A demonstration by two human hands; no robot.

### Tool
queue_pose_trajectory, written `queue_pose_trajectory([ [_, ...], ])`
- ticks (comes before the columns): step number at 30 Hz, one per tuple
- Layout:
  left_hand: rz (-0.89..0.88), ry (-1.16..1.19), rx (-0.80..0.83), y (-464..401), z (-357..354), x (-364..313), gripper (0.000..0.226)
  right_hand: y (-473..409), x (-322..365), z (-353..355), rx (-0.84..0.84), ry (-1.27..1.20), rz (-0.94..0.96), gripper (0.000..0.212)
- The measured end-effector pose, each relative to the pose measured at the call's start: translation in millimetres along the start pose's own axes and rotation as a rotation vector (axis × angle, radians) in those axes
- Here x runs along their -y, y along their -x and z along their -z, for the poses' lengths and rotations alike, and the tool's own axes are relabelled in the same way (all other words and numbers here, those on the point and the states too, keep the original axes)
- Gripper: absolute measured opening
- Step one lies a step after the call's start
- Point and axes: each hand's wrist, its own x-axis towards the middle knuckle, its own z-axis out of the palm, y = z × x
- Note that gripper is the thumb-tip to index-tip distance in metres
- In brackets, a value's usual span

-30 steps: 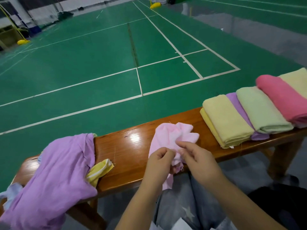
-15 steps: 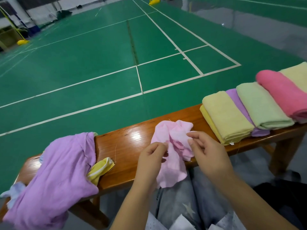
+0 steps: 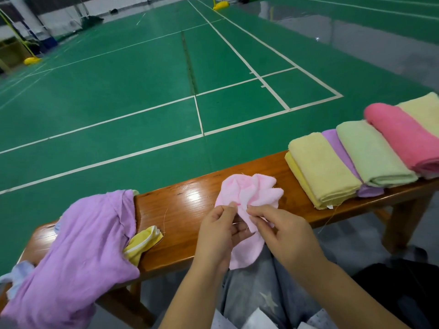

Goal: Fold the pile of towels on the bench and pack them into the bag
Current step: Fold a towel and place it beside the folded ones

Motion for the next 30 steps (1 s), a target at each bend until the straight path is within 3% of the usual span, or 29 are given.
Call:
queue_pose_trajectory([
  [6,0.061,0.110,0.052,0,4,1,0.025,4,-11,1,0.161,-0.149,0.001,0.040],
  [11,0.119,0.135,0.066,-5,5,7,0.027,4,-19,4,0.081,-0.180,0.048,0.023],
  [15,0.133,0.107,0.107,-10,1,6,0.027,-3,-23,5,0.049,-0.134,0.062,0.022],
  [16,0.128,0.034,0.126,-11,-1,3,0.028,-3,-26,4,0.040,-0.127,0.058,0.019],
  [18,0.064,-0.327,0.128,-18,-4,-2,0.034,1,-33,3,0.015,-0.141,0.021,0.019],
  [20,-0.126,-0.714,0.020,-38,-5,-9,0.039,7,-40,3,-0.009,-0.164,-0.049,0.017],
  [23,-0.416,-1.008,-0.145,-88,-7,-14,0.021,12,-48,9,-0.027,-0.169,-0.152,0.027],
  [24,-0.440,-1.109,-0.122,-107,-9,-14,0.016,13,-50,11,-0.016,-0.167,-0.168,0.030],
  [27,-0.312,-1.441,0.097,-152,-12,3,0.038,13,-52,18,0.026,-0.160,-0.179,0.037],
  [30,-0.297,-1.417,0.065,-165,-10,12,0.018,14,-54,22,0.028,-0.135,-0.181,0.038],
])
